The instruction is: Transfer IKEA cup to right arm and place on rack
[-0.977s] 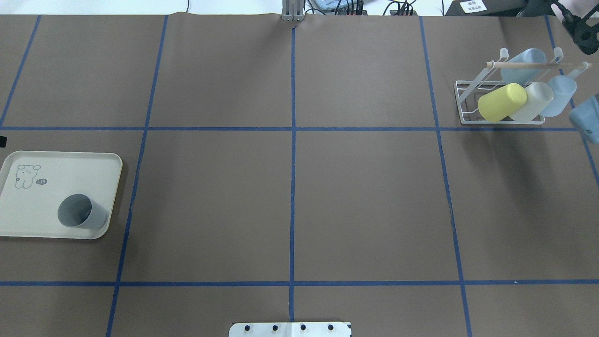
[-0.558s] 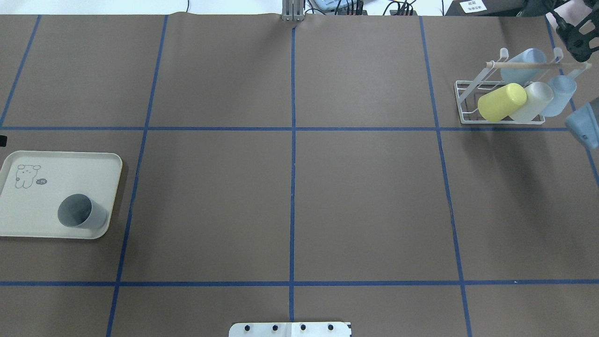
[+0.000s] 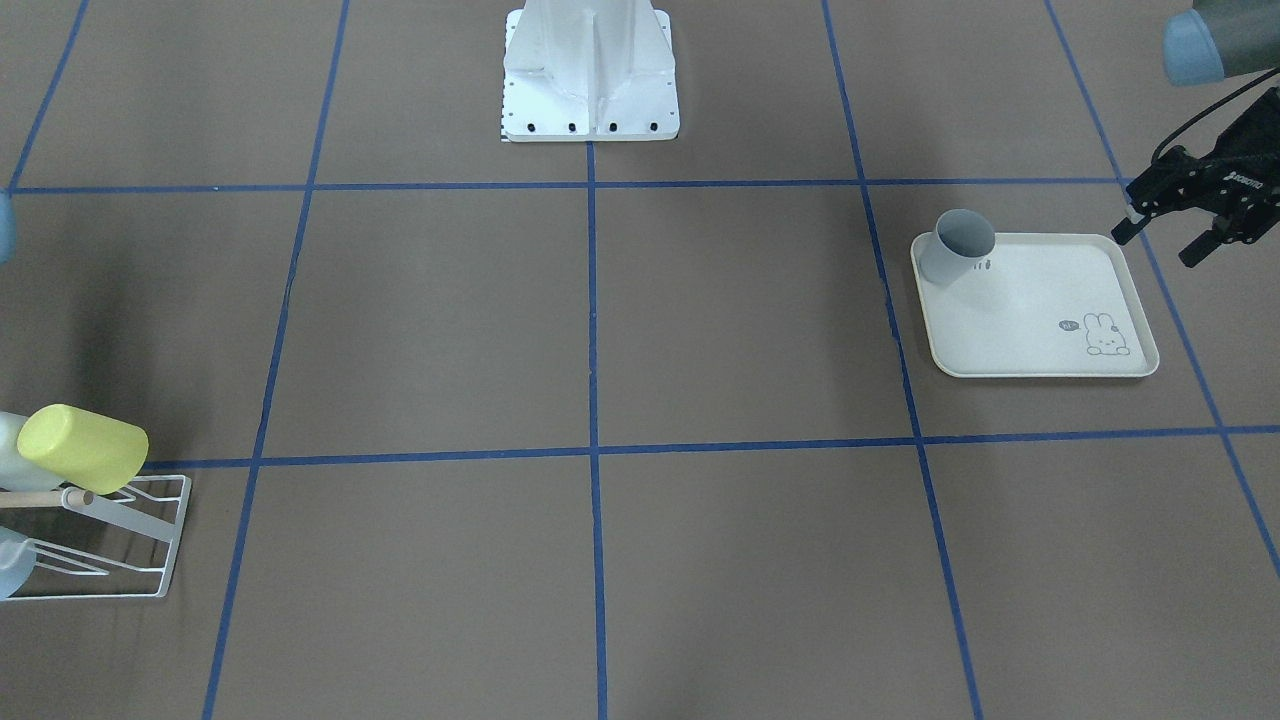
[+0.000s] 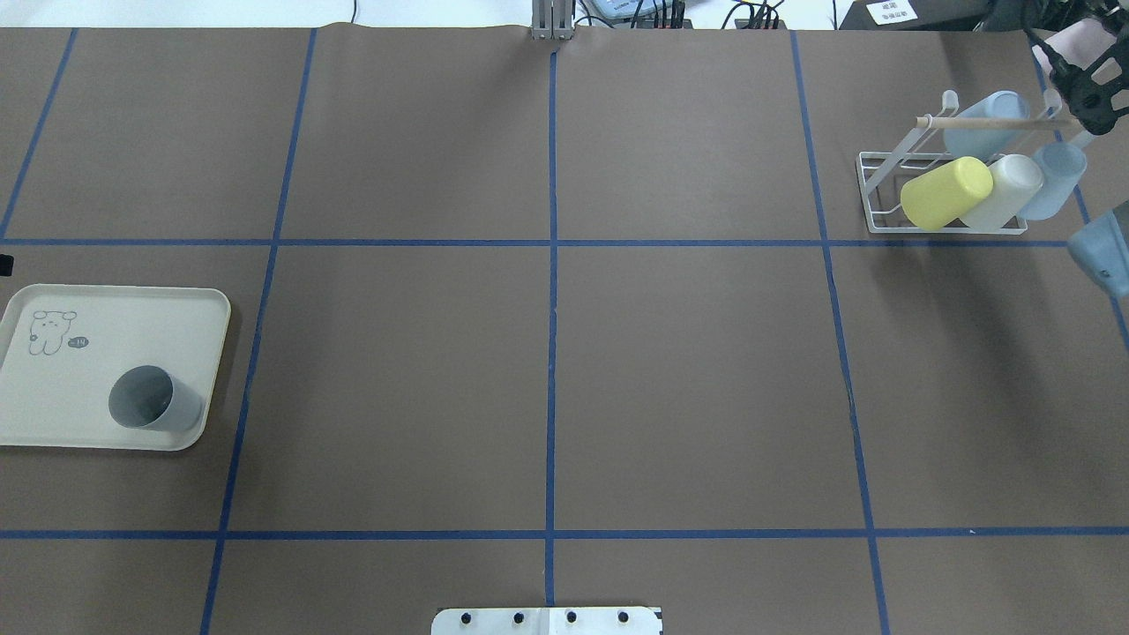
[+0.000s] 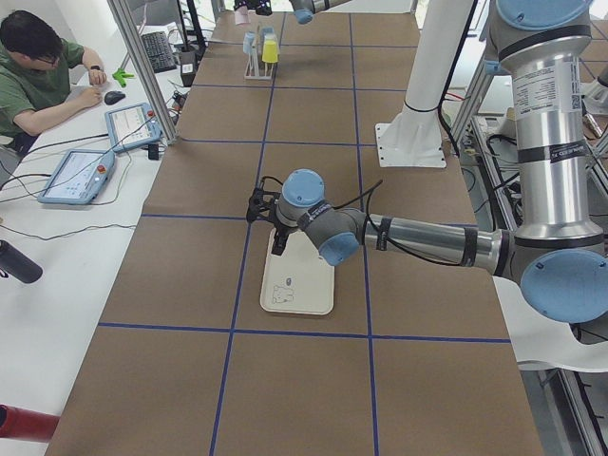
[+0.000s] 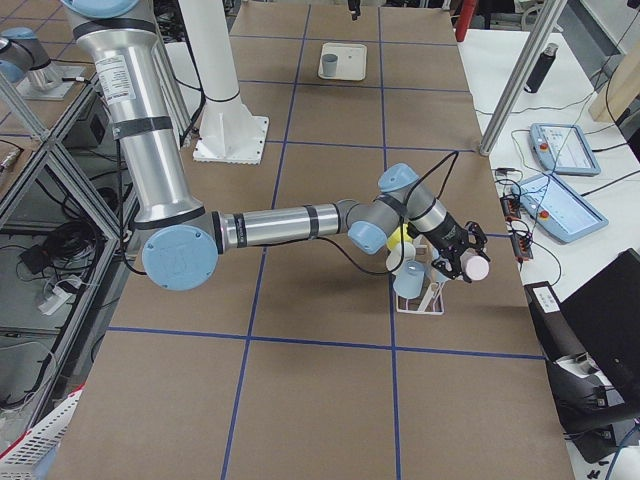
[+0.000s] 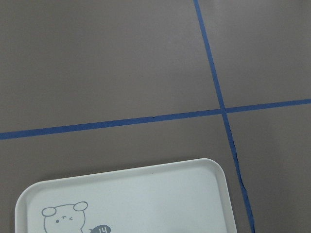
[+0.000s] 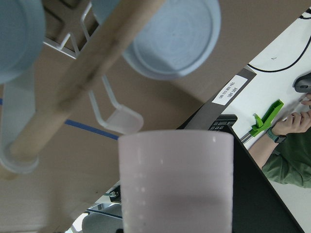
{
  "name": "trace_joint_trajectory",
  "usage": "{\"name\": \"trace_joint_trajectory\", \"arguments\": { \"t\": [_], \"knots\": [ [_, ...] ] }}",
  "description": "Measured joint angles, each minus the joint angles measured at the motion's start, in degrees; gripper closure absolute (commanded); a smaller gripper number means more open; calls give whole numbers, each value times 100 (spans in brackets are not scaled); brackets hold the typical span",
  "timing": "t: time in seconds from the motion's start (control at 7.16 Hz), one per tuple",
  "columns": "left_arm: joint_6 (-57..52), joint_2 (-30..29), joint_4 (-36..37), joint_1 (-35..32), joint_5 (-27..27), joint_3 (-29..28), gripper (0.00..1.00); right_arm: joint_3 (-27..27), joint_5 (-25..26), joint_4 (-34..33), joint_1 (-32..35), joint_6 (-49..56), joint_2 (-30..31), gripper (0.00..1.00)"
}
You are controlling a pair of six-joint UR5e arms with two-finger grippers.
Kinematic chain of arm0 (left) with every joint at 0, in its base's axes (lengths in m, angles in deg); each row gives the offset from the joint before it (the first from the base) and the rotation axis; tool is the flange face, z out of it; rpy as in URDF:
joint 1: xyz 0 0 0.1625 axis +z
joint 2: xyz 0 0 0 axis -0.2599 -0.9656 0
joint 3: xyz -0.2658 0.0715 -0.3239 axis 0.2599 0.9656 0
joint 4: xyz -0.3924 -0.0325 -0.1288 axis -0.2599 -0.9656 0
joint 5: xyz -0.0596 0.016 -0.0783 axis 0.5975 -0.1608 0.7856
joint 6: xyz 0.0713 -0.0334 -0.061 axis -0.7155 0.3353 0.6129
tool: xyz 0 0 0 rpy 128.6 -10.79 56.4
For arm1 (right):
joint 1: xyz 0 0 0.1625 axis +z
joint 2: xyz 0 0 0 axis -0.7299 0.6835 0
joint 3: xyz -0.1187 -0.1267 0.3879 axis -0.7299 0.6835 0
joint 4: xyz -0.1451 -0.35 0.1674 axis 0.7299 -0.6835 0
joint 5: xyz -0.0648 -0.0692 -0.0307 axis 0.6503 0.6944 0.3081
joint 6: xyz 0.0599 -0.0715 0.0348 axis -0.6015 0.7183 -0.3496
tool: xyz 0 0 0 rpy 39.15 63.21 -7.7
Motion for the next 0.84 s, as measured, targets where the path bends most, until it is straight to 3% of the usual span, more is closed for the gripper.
{"name": "trace_joint_trajectory", "arguments": {
  "t": [0.84],
  "knots": [
    [0,-8,0,13,6,-22,0,49,391,-38,-194,26,138,53]
  ]
}}
